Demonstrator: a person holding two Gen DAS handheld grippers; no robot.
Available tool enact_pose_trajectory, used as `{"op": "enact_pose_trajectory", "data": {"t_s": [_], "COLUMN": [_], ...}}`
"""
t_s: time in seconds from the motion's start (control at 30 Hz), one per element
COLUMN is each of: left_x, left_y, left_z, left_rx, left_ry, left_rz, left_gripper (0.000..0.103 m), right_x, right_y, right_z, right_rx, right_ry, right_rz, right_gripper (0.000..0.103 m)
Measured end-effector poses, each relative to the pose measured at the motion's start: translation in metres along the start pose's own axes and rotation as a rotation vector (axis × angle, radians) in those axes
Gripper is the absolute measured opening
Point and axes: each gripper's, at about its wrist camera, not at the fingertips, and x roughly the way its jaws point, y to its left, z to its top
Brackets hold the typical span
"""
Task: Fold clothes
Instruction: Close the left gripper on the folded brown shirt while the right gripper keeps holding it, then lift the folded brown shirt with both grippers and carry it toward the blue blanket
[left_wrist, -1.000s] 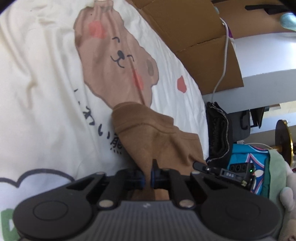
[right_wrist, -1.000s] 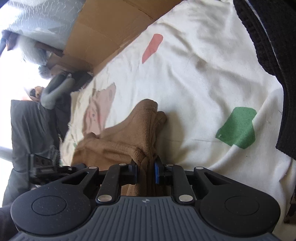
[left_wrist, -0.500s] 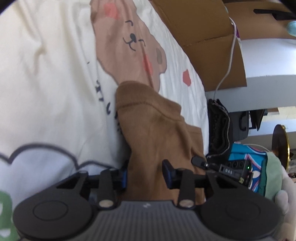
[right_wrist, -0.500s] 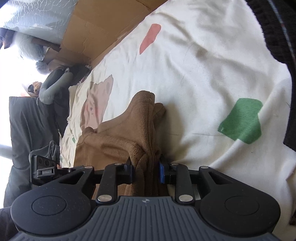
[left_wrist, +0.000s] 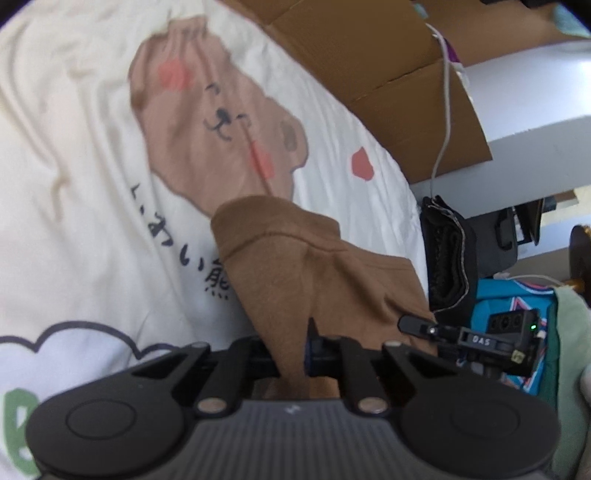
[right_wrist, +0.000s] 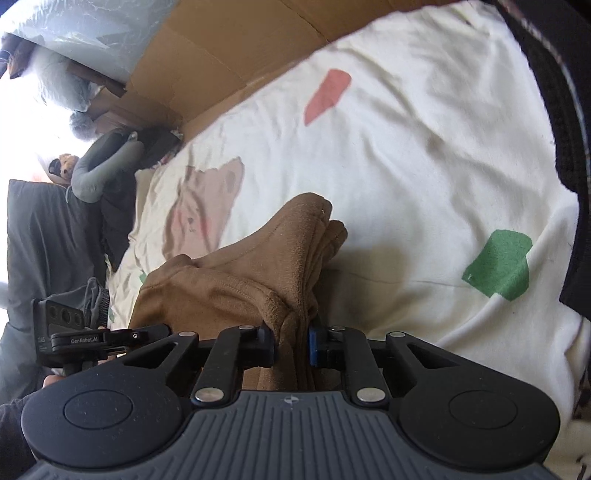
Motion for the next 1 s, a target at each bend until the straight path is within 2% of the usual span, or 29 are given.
{"op": "enact_pose_trajectory", "data": {"t_s": [0.13,0.3,0.63,0.8,1.0], "left_x": [-0.02,-0.047,-0.097,-0.127,-0.185], "left_y": [-0.028,-0.06,-0.114,-0.153,-0.215], "left_z": [-0.003,-0.008,-0.005,0.003,0.009], "left_rx": [0.047,0.104,0.194,0.271,0.375], "left_ry": [-0.034,-0.073,-0.157,-0.186,-0.252], "left_rz": [0.054,0.071,0.131,0.17,0.251], "left_gripper": [0.008,0.008,0.007,0.007,0.007], "right_x": [-0.017,-0.041,-0.094,-0.126,-0.162], "right_y": [0.017,0.038,0.078,0.108,0.151], "right_z": [-0.002,-0.007,-0.009,-0.011,-0.015], "right_rx": [-0.016,-0.048,-0.112,-0.129,-0.183], "right_ry": [-0.04,-0.099,-0.218,-0.316,-0.425], "right_rz": [-0.013,-0.01,0.067,0.117,0.16], "right_gripper": [0.015,0.015,0.014,0.014,0.014]}}
